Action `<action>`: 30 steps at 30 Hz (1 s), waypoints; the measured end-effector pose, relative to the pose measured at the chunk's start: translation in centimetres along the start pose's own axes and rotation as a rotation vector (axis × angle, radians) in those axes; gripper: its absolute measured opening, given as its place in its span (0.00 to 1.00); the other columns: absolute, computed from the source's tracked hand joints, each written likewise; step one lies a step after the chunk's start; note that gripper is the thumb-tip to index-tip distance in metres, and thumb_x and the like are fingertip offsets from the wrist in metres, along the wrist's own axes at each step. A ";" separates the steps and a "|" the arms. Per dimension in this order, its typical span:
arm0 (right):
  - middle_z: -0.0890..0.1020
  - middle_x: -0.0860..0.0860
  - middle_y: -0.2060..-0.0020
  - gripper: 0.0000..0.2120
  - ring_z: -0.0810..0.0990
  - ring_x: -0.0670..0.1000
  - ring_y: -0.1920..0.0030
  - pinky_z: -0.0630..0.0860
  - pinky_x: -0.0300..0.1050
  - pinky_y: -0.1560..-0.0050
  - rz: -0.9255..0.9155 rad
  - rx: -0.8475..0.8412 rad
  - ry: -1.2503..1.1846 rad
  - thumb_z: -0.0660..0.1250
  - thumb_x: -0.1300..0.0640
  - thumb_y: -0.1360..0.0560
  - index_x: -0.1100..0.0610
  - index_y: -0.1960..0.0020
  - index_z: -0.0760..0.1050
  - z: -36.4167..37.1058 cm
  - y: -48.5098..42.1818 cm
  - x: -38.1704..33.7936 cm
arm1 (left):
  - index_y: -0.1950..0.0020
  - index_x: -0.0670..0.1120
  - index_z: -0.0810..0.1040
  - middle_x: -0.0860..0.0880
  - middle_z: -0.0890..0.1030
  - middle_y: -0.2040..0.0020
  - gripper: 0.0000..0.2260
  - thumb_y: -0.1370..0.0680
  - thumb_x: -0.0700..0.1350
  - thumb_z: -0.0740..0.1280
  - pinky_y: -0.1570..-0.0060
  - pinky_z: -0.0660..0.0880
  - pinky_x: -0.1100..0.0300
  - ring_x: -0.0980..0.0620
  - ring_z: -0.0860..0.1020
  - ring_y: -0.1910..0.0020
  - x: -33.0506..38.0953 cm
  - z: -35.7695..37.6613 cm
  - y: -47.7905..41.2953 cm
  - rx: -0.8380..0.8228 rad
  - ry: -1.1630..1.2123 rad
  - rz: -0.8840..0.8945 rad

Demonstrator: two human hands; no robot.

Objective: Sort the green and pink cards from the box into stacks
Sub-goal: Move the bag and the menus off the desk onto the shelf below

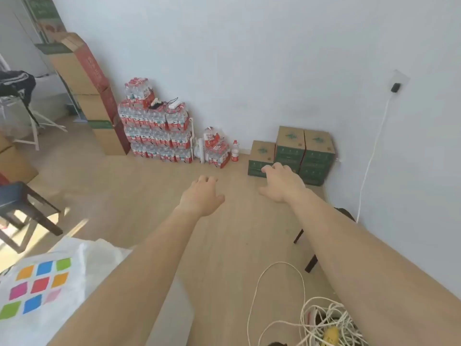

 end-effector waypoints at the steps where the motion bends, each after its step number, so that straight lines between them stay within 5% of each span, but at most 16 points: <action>1: 0.69 0.56 0.30 0.31 0.68 0.60 0.31 0.73 0.59 0.37 -0.020 -0.012 -0.014 0.67 0.47 0.25 0.54 0.24 0.65 0.1 -2.2 -0.5 | 0.23 0.47 0.63 0.44 0.68 0.28 0.27 0.20 0.54 0.62 0.36 0.72 0.44 0.41 0.68 0.30 -0.5 -0.1 -1.8 -0.010 0.008 -0.012; 13: 0.68 0.59 0.30 0.29 0.68 0.62 0.31 0.73 0.60 0.36 -0.347 -0.180 0.088 0.68 0.47 0.24 0.57 0.27 0.66 4.9 -36.2 -9.9 | 0.22 0.47 0.62 0.44 0.67 0.27 0.27 0.20 0.54 0.62 0.35 0.71 0.45 0.41 0.68 0.29 -16.3 -1.1 -25.3 -0.014 0.047 -0.423; 19: 0.68 0.58 0.29 0.29 0.68 0.61 0.30 0.71 0.58 0.35 -0.619 -0.267 0.132 0.67 0.48 0.23 0.55 0.25 0.66 5.5 -48.0 -23.4 | 0.23 0.47 0.64 0.44 0.67 0.27 0.27 0.20 0.55 0.63 0.35 0.72 0.46 0.41 0.69 0.30 -26.4 -4.2 -29.2 0.062 0.141 -0.691; 30: 0.70 0.57 0.31 0.26 0.69 0.61 0.31 0.72 0.56 0.35 -1.065 -0.318 0.272 0.65 0.48 0.23 0.55 0.27 0.68 11.0 -56.3 -53.0 | 0.23 0.46 0.64 0.44 0.68 0.27 0.26 0.19 0.54 0.62 0.39 0.73 0.44 0.41 0.71 0.31 -50.3 -7.6 -26.0 0.151 0.210 -1.109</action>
Point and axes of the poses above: each hand's wrist, its own y-axis away from the middle knuckle, its own z-axis out of the palm, x = y × z, the point moved 9 cm from there along -y, towards the middle knuckle
